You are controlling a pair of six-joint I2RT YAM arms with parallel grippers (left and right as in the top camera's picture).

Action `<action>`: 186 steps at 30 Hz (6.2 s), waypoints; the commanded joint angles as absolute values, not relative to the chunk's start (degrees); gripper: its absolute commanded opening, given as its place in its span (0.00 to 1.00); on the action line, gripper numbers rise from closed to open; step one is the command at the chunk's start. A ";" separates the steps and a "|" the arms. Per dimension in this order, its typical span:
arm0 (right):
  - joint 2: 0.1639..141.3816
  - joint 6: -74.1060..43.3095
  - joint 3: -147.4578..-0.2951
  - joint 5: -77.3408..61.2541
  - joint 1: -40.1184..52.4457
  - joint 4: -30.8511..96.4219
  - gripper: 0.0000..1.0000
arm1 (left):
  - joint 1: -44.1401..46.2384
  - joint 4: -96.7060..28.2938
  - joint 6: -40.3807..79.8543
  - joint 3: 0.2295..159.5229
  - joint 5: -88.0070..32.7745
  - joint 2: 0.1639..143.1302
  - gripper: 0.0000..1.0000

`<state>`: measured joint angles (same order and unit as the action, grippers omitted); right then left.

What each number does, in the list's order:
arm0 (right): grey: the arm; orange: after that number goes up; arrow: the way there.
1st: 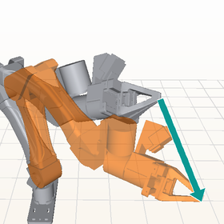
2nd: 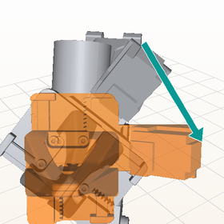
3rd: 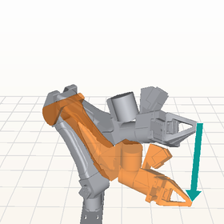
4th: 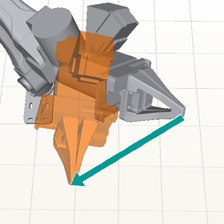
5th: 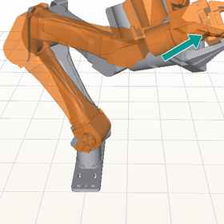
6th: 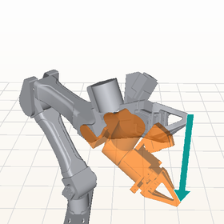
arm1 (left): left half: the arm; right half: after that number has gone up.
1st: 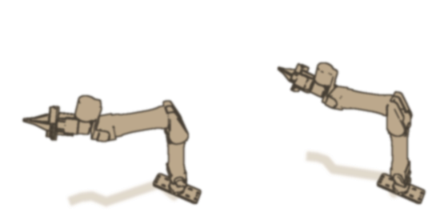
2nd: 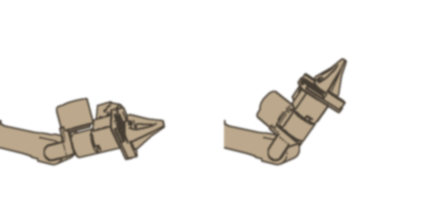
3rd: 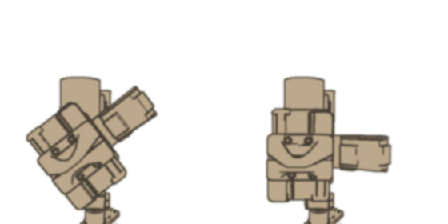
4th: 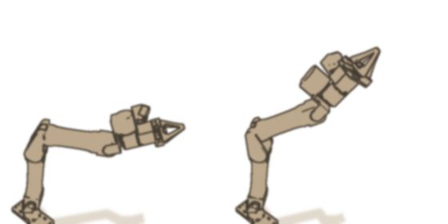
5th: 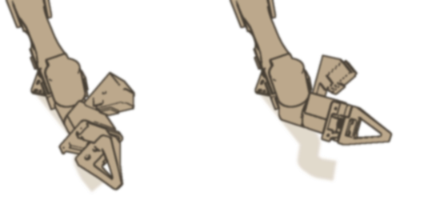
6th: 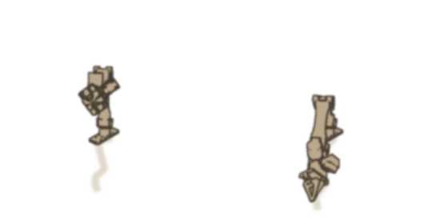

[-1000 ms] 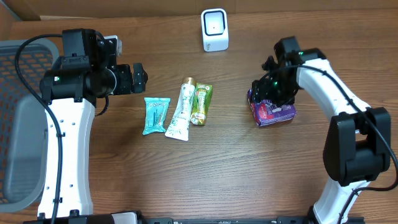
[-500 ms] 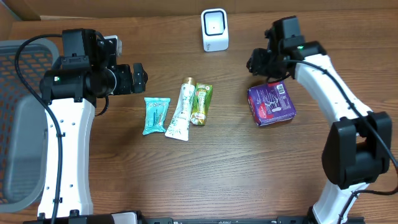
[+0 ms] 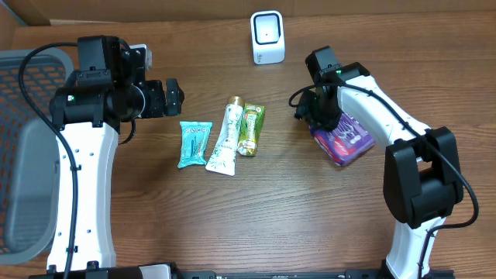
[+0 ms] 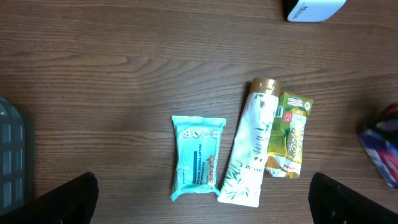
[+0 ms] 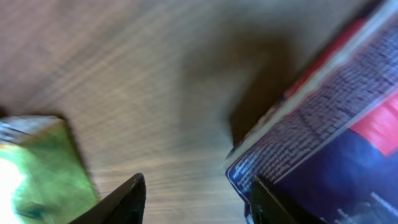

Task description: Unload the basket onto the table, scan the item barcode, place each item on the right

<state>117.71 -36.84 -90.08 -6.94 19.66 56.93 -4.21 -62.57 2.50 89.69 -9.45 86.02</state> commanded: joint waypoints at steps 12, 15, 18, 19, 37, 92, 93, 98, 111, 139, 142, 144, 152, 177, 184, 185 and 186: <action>95.59 -34.35 -91.53 -8.14 18.90 64.55 0.67 | -3.95 -62.63 1.06 91.18 -9.91 86.26 0.99; 88.84 -35.22 -90.78 -4.45 16.84 69.06 0.67 | -3.95 -62.63 1.06 91.18 -9.91 86.26 1.00; 84.12 -35.66 -87.81 -4.03 13.61 71.18 0.67 | -3.95 -62.63 1.06 91.18 -9.91 86.26 1.00; 82.89 -35.88 -86.28 -4.43 12.43 71.05 0.67 | -3.95 -62.63 1.06 91.18 -9.91 86.26 1.00; 80.95 -24.88 -53.80 -22.52 -8.67 49.69 0.90 | -3.95 -62.63 1.06 91.18 -9.91 86.26 0.99; 103.13 -7.75 -55.35 -35.29 -4.64 25.76 0.88 | -3.95 -62.63 1.06 91.18 -9.91 86.26 1.00; 103.57 -8.16 -55.35 -35.31 -4.62 25.34 0.88 | -3.95 -62.63 1.06 91.18 -9.91 86.26 1.00; 105.01 -8.95 -55.35 -36.82 -4.62 22.44 0.82 | -3.95 -62.63 1.06 91.18 -9.91 86.26 0.99; 108.16 -8.99 -55.35 -36.80 -4.58 19.99 0.56 | -3.95 -62.63 1.04 91.18 -9.91 86.26 1.00; 104.66 -16.27 -63.77 -40.34 -4.62 40.93 0.60 | -3.95 -62.61 1.06 91.18 -9.91 86.26 1.00; 104.66 -16.23 -63.77 -35.18 -4.62 43.35 0.61 | -3.95 -62.63 1.06 91.18 -9.91 86.26 0.99; 104.68 -15.99 -63.59 -34.50 -4.51 43.38 0.62 | -3.95 -62.63 1.06 91.18 -9.91 86.26 1.00; 104.68 -18.55 -55.88 -35.40 -4.14 34.20 0.60 | -3.95 -62.63 1.06 91.18 -9.91 86.26 1.00; 93.30 -9.39 -74.61 -37.12 -0.73 54.57 0.04 | -3.95 -62.63 1.06 91.18 -9.91 86.26 1.00; 92.03 3.62 -94.04 -34.52 5.41 69.60 0.04 | -3.95 -62.63 1.06 91.18 -9.91 86.26 0.99; 92.03 5.80 -95.42 -34.59 6.44 70.67 0.04 | -3.95 -62.63 1.06 91.18 -9.91 86.26 0.99; 92.03 7.35 -96.12 -34.61 7.31 71.35 0.04 | -3.95 -62.63 1.06 91.18 -9.91 86.26 1.00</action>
